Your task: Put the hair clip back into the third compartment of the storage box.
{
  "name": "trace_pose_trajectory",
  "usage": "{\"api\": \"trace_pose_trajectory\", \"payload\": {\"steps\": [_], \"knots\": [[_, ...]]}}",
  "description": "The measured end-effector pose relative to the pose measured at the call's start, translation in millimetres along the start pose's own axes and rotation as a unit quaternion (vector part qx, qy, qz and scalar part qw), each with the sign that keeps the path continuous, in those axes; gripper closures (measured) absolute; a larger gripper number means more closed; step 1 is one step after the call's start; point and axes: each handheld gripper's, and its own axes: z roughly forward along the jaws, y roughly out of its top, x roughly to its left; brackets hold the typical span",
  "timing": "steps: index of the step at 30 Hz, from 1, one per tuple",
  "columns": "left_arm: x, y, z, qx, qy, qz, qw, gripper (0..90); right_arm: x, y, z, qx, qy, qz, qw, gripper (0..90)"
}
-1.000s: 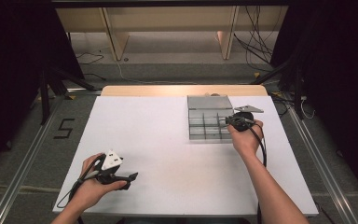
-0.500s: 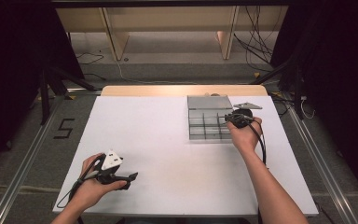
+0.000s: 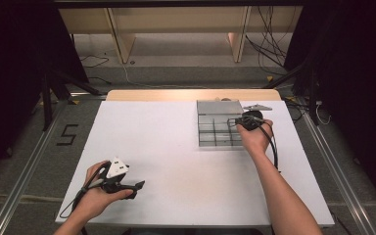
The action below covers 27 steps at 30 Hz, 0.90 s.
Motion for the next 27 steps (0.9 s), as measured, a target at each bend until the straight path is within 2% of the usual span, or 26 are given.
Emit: {"api": "trace_pose_trajectory", "payload": {"steps": [18,27], "knots": [[0.6,-0.3,0.1,0.000,0.001,0.000,1.0000,21.3,-4.6,-2.2,13.8,0.018,-0.004,0.006,0.9998,80.1],[0.3,-0.4,0.4,0.000,0.000,-0.001,1.0000,21.3,-3.5,-2.7,10.7,0.014,-0.004,-0.001,0.9999,65.4]]}}
